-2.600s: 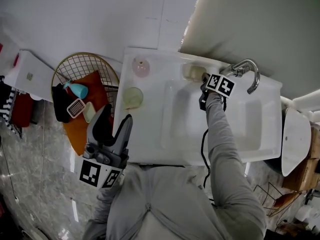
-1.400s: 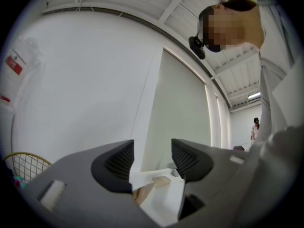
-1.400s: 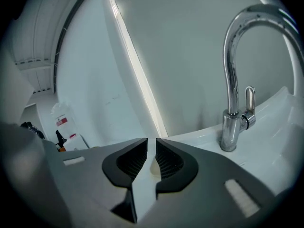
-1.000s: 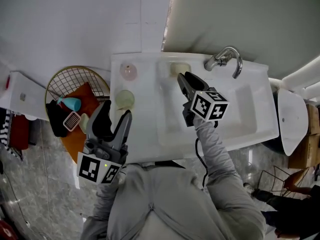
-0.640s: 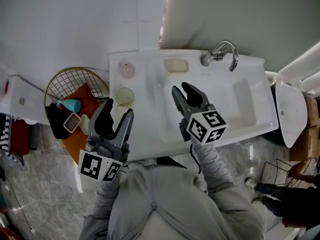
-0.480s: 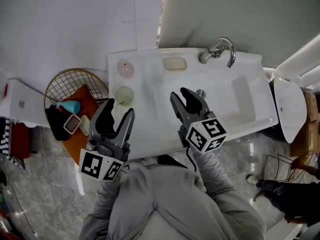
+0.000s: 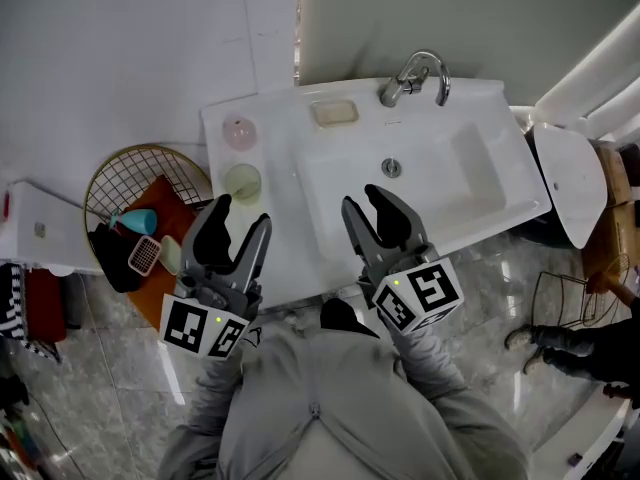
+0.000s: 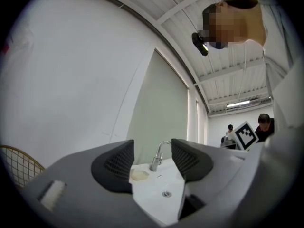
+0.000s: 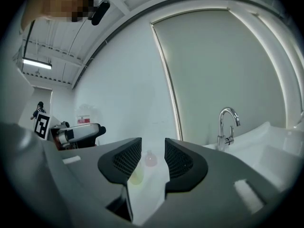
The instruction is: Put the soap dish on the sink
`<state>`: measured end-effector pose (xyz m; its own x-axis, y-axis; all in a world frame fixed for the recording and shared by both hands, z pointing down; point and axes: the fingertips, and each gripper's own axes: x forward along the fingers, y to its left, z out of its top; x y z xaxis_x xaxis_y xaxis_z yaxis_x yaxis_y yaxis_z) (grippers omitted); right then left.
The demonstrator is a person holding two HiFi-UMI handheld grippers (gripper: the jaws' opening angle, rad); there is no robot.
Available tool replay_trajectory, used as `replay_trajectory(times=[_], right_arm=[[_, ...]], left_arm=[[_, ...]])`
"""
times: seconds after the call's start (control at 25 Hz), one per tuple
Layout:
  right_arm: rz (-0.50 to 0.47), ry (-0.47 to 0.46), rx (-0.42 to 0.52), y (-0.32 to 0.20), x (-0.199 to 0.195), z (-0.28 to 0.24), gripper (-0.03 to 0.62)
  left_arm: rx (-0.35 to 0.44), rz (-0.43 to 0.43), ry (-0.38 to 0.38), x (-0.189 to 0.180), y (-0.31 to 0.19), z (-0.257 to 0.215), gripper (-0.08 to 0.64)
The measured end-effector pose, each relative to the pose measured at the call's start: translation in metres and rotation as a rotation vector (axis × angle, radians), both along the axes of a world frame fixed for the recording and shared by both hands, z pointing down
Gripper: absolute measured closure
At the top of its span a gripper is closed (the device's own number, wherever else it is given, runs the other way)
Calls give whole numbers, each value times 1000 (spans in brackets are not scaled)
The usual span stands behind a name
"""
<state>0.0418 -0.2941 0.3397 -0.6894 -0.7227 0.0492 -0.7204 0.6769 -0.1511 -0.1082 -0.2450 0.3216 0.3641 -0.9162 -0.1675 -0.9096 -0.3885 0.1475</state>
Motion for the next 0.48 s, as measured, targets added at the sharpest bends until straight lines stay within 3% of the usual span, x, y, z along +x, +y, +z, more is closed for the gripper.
replay_trajectory(times=[0.48], right_arm=[[77,20,36,51,6,-6,459]], left_arm=[[0,94,-10,7,22,3,291]])
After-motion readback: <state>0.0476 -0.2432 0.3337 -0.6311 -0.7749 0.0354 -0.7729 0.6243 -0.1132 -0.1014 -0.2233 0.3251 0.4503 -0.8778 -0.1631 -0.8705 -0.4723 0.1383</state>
